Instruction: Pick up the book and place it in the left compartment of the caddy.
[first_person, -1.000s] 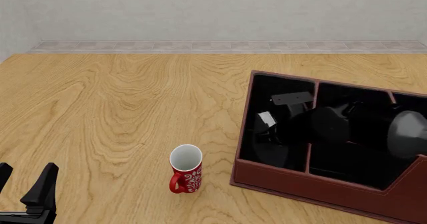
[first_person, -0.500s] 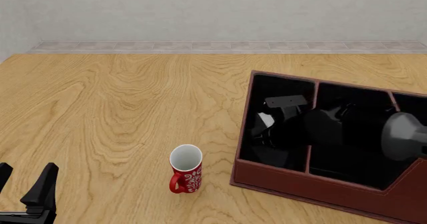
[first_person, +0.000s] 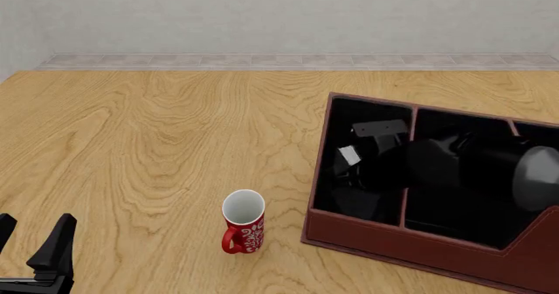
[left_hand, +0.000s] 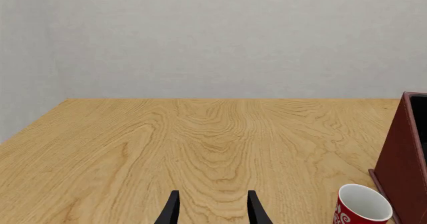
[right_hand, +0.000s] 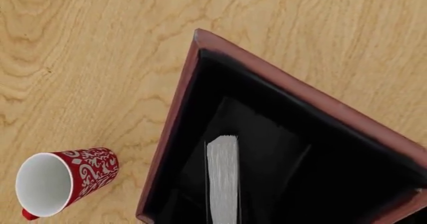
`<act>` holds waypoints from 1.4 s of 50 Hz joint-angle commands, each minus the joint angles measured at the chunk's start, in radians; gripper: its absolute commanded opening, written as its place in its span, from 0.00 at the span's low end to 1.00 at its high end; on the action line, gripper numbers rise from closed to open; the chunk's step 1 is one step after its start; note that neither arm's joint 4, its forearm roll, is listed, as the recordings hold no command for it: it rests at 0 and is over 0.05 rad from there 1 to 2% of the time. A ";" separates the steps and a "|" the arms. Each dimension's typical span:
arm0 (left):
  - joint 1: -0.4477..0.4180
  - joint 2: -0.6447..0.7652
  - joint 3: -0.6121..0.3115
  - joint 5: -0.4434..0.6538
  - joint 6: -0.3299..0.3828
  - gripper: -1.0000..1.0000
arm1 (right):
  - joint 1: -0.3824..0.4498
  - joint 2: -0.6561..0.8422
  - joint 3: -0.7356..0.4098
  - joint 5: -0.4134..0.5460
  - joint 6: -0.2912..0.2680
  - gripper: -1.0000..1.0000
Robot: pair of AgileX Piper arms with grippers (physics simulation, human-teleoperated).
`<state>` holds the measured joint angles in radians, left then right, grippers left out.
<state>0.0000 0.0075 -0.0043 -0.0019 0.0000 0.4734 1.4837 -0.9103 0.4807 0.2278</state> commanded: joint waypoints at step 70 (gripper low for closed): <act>0.000 0.000 0.000 0.000 0.000 1.00 | -0.042 -0.436 -0.128 0.299 -0.125 1.00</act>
<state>0.0000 0.0075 -0.0043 -0.0019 0.0000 0.4382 1.1355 -1.0187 0.7318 0.1163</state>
